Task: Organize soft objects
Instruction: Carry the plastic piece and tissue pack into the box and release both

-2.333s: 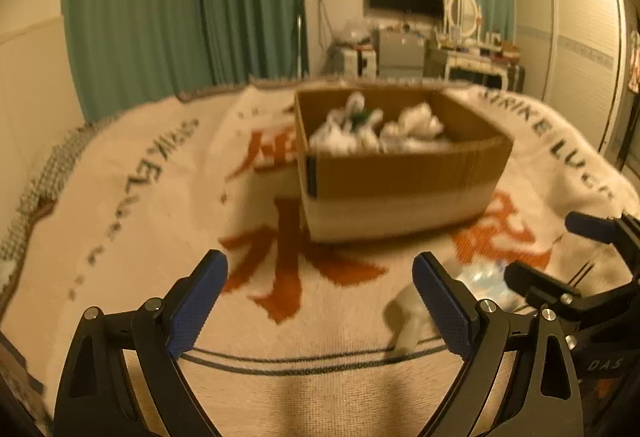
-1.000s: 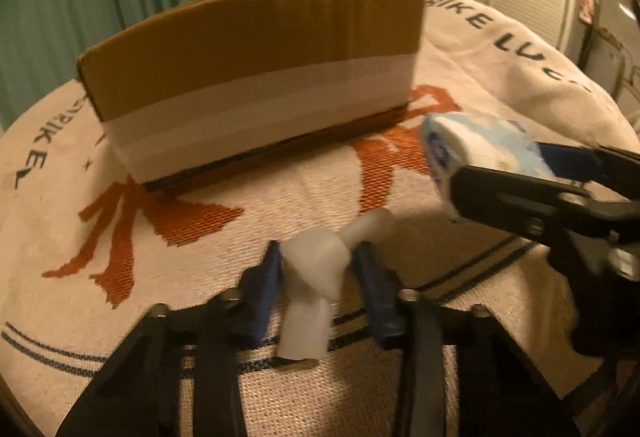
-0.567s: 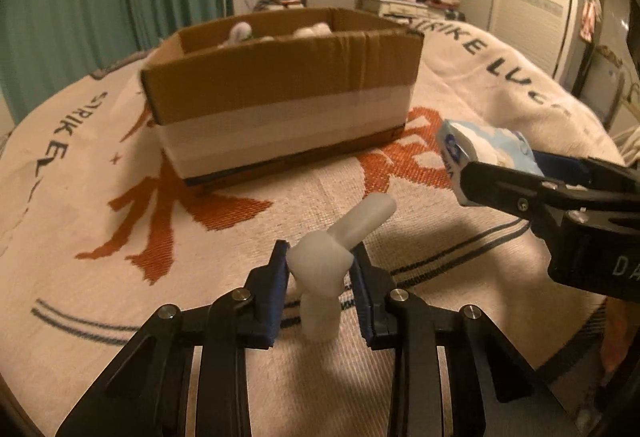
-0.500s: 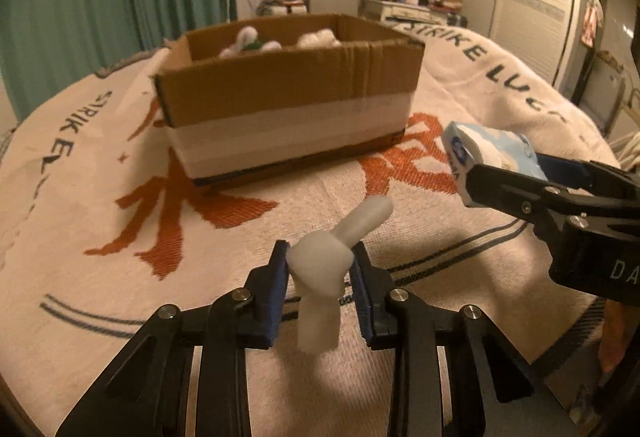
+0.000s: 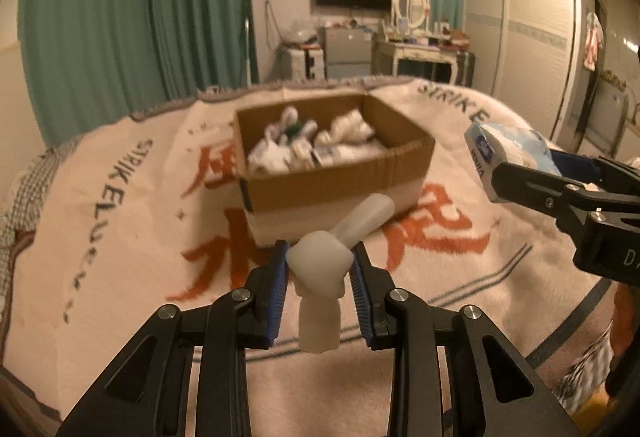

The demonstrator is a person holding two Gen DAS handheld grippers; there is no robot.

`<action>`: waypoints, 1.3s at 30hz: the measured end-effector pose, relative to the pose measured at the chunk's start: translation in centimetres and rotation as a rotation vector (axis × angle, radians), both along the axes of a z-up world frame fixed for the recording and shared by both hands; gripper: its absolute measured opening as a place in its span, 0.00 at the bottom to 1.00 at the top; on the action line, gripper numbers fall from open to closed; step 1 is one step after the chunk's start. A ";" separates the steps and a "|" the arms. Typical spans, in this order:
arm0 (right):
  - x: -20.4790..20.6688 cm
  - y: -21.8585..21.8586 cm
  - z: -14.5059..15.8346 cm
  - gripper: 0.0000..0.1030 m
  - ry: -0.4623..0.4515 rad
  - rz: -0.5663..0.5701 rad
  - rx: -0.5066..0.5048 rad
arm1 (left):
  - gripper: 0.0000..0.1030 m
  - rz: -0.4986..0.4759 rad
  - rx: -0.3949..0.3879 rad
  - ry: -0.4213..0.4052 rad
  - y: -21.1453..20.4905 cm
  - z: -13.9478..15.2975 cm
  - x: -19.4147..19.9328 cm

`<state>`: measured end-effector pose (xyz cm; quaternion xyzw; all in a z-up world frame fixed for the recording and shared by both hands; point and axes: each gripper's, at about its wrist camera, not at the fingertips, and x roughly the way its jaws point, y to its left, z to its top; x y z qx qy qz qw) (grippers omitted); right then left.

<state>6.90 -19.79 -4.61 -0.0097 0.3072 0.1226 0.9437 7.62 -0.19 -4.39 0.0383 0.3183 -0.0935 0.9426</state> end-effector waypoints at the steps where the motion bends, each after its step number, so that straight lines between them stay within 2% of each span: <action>1: 0.1 0.1 0.7 0.74 -0.011 0.008 0.000 | 0.28 0.002 0.000 -0.006 0.2 0.5 0.1; 7: 2.4 0.5 4.5 0.74 -0.056 0.067 0.020 | 0.28 0.039 0.024 -0.068 0.9 3.7 2.4; 11: 5.3 0.6 6.6 0.74 -0.073 0.102 0.060 | 0.28 0.049 0.018 -0.096 1.4 5.3 5.3; 16: 9.6 1.3 8.3 0.74 -0.105 0.121 0.081 | 0.28 0.057 0.019 -0.110 1.3 6.0 9.6; 21: 14.0 2.0 8.9 0.74 -0.122 0.126 0.050 | 0.28 0.064 0.011 -0.090 1.3 5.1 13.8; 25: 17.3 2.4 8.2 0.74 -0.113 0.134 0.005 | 0.28 0.060 0.000 -0.055 1.0 3.6 16.7; 29: 20.7 2.7 5.9 0.74 -0.087 0.140 -0.037 | 0.28 0.046 0.023 -0.031 0.0 2.1 18.6; 32: 23.0 2.6 3.9 0.74 -0.031 0.162 -0.001 | 0.28 0.039 0.039 -0.002 -0.5 0.8 20.0; 35: 24.9 3.1 2.1 0.74 -0.009 0.163 -0.026 | 0.28 0.034 0.048 0.028 -0.7 -0.2 21.1; 39: 26.4 3.1 0.6 0.76 0.021 0.162 0.002 | 0.31 0.054 0.028 0.063 -0.3 -1.0 21.6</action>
